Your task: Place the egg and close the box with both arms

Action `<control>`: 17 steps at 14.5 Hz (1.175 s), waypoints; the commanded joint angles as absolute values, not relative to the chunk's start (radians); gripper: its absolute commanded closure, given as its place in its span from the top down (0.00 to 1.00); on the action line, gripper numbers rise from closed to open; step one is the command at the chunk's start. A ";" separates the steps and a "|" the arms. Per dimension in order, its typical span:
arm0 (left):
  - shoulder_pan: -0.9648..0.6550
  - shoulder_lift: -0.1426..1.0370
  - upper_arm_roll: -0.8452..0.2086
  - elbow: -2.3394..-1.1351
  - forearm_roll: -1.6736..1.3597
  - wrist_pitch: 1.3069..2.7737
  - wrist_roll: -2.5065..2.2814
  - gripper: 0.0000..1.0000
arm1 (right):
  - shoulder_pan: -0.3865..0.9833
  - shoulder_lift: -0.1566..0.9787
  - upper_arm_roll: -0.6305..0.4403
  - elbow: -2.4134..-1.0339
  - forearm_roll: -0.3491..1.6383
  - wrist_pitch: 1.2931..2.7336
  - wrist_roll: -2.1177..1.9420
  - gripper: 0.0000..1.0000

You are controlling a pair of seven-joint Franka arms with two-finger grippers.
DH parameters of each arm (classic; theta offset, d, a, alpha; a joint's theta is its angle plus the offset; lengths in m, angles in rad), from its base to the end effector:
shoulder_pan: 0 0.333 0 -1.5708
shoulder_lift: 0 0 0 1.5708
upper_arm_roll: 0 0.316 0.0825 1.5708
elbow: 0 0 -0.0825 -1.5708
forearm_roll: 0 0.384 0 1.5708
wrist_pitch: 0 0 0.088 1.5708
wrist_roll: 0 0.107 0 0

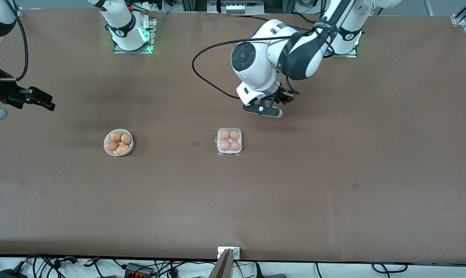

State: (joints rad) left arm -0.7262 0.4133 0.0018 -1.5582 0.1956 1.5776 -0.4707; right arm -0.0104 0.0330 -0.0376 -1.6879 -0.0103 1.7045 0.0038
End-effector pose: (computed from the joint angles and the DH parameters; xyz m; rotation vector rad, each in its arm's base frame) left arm 0.4848 -0.4016 0.3847 -2.7154 0.4023 0.3009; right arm 0.5704 -0.0281 0.5618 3.1294 -0.0788 -0.0260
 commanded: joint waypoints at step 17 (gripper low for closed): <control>-0.200 0.097 0.134 -1.577 -0.155 1.488 -0.051 1.00 | -0.014 0.031 -0.031 -1.683 -0.018 1.704 -0.005 1.00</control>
